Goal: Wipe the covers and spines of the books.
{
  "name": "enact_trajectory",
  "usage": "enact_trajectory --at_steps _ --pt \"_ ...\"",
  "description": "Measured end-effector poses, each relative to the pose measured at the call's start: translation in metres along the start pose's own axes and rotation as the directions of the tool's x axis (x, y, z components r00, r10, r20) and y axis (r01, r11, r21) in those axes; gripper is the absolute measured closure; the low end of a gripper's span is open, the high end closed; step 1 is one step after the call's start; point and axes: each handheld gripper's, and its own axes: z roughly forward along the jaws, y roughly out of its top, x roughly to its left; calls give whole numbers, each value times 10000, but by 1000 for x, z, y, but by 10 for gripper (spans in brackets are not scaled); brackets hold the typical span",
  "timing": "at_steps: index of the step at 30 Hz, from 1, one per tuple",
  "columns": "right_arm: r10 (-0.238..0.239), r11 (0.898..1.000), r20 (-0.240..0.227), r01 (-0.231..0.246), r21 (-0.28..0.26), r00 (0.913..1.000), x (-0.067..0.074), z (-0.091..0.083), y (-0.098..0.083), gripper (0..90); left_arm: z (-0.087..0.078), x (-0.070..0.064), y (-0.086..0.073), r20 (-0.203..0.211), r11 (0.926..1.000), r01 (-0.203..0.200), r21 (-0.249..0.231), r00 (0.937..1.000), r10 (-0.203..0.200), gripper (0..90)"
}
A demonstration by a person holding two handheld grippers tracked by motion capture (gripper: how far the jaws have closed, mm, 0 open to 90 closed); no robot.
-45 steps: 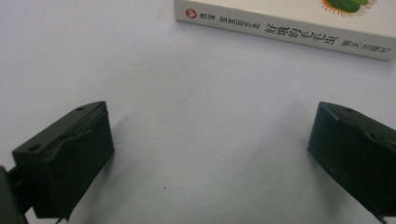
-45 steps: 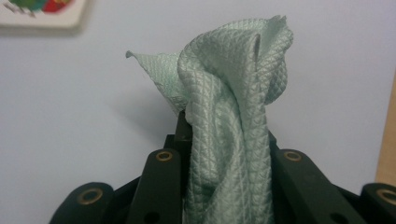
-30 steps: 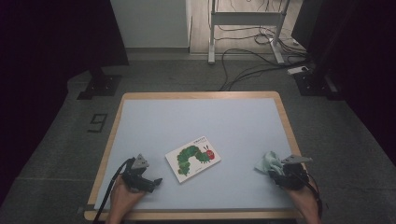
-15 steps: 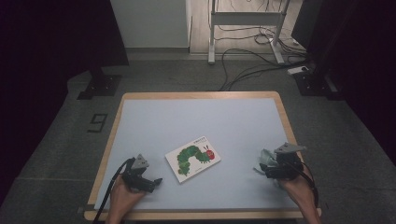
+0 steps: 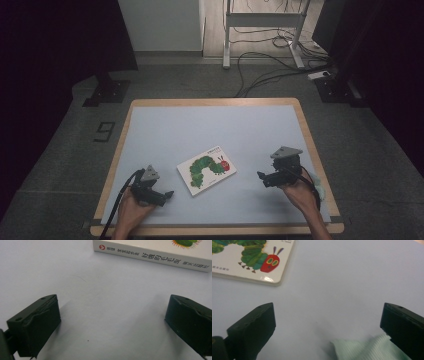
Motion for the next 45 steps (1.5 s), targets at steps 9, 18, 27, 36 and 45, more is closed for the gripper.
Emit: enact_trajectory --at_steps 9,18,27,36,45 --pt "-168 9999 -648 168 5 9978 10 27 13 0 1 -2 2 -7 10000 -75 54 10000 75 0" --pt "-309 9995 -1057 312 5 9939 21 50 23 0 10 -13 12 325 9988 -492 35 9983 490 0" --pt "-474 9988 -1526 489 62 9872 36 72 35 0 22 -23 25 701 9959 -901 39 9935 896 0" --pt "-689 9971 -1971 736 167 9780 50 94 44 0 31 -32 36 1035 9916 -1297 35 9863 1286 0" --pt "-454 9981 -2697 552 286 9619 56 114 46 0 35 -36 39 1217 9889 -1488 -4 9815 1477 0"
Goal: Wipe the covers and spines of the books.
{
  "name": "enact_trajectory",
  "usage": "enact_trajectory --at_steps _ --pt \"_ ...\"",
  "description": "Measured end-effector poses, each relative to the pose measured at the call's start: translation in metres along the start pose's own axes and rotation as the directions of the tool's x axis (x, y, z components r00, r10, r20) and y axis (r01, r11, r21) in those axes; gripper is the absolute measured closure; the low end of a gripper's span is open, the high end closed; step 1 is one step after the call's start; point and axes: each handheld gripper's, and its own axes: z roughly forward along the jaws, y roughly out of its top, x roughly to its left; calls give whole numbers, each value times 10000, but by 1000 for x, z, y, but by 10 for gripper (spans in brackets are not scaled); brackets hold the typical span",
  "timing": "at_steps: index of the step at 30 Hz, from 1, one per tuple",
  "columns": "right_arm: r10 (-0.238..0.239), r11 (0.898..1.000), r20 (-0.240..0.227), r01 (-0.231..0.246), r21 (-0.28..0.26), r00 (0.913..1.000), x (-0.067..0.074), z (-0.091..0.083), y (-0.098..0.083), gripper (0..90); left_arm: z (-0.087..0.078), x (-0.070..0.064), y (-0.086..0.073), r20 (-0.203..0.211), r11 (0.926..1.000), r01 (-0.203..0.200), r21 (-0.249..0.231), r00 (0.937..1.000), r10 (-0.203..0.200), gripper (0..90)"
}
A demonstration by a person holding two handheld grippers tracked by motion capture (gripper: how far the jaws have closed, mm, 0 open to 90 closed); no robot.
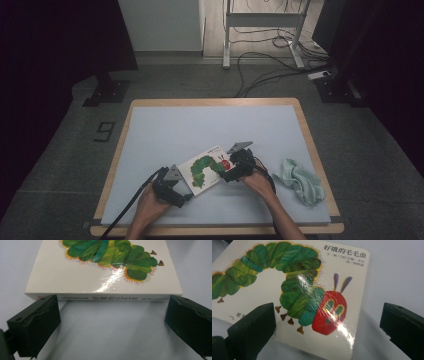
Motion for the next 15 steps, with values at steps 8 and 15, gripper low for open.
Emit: enact_trajectory --at_steps 8,15 --pt "429 9990 -742 -435 -63 9963 -5 13 5 0 0 0 0 3 10000 14 -1 10000 -14 0" --pt "406 9992 -954 -398 105 9946 -4 18 13 0 0 0 0 31 10000 28 1 10000 -28 0"
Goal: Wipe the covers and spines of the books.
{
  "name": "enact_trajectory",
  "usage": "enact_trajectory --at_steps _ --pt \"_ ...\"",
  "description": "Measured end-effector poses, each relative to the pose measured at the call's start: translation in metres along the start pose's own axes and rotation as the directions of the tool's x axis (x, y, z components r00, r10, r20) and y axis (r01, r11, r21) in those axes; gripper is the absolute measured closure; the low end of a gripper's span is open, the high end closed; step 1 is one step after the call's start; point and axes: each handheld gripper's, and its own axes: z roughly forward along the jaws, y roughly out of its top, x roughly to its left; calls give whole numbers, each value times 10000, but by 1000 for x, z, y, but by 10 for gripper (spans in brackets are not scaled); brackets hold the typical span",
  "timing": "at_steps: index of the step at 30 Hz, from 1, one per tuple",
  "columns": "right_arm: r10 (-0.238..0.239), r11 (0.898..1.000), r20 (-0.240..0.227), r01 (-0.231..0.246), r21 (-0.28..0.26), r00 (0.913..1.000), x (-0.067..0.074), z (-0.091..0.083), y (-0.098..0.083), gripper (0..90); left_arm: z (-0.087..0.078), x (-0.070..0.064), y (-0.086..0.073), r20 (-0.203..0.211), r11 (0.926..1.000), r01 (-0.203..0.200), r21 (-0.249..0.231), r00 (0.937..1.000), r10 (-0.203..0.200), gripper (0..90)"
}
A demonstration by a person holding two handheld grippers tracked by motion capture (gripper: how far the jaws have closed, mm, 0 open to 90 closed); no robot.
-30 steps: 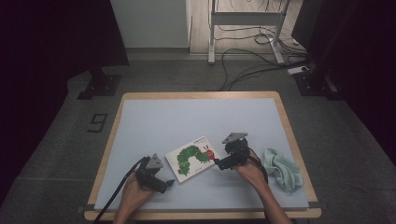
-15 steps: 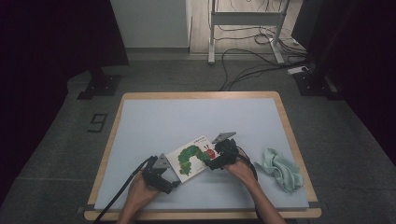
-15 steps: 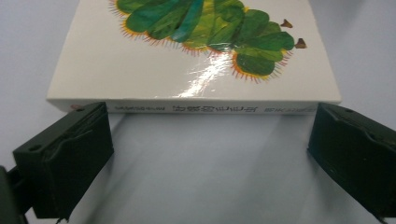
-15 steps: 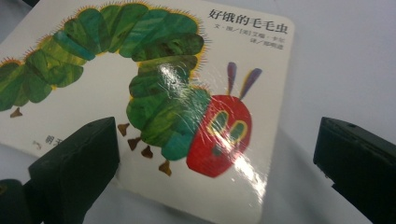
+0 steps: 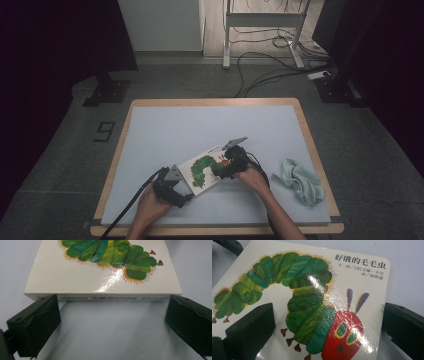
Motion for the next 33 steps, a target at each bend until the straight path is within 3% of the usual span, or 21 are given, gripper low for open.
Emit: enact_trajectory --at_steps 5,16,33 --pt "563 9981 -394 -572 -234 9976 -5 -7 2 16 0 0 0 0 10000 0 -5 10000 0 0" --pt "1249 9890 -816 -1307 -699 9888 -5 -22 2 26 0 0 0 15 10000 0 2 10000 0 0" --pt "1334 9862 -861 -1408 -871 9873 1 -36 -1 31 0 0 0 11 10000 -1 -4 10000 1 0"
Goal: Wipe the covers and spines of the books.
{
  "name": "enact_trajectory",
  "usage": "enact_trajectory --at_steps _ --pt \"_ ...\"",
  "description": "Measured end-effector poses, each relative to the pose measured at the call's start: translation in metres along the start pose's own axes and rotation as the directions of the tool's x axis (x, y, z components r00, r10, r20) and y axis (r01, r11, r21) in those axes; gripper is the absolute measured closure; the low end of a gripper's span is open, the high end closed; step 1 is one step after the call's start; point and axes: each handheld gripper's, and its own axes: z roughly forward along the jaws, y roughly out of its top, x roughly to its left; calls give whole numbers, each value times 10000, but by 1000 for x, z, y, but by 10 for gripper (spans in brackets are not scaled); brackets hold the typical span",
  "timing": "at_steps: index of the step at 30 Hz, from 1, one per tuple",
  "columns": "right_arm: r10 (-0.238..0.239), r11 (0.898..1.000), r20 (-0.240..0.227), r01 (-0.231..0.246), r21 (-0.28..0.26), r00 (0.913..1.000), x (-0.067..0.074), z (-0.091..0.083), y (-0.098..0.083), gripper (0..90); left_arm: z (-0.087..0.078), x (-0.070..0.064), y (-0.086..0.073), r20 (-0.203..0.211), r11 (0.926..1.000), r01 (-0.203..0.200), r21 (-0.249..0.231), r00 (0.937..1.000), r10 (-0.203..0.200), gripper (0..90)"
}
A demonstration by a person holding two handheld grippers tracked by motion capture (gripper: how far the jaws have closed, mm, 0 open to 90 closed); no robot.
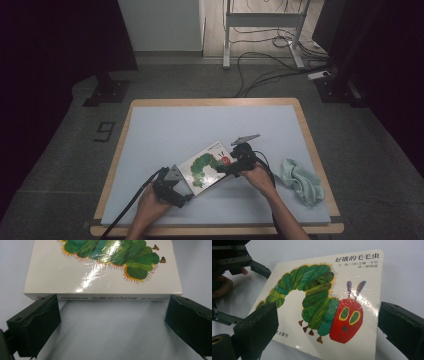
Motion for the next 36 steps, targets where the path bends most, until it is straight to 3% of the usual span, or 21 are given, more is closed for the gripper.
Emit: enact_trajectory --at_steps 11,36 --pt "199 9996 -115 -201 -191 9997 1 -5 -4 31 0 0 0 0 10000 -4 2 10000 4 0" --pt "256 9996 -83 -257 -77 9996 5 -10 -10 34 0 0 0 -7 10000 -16 8 10000 16 0"
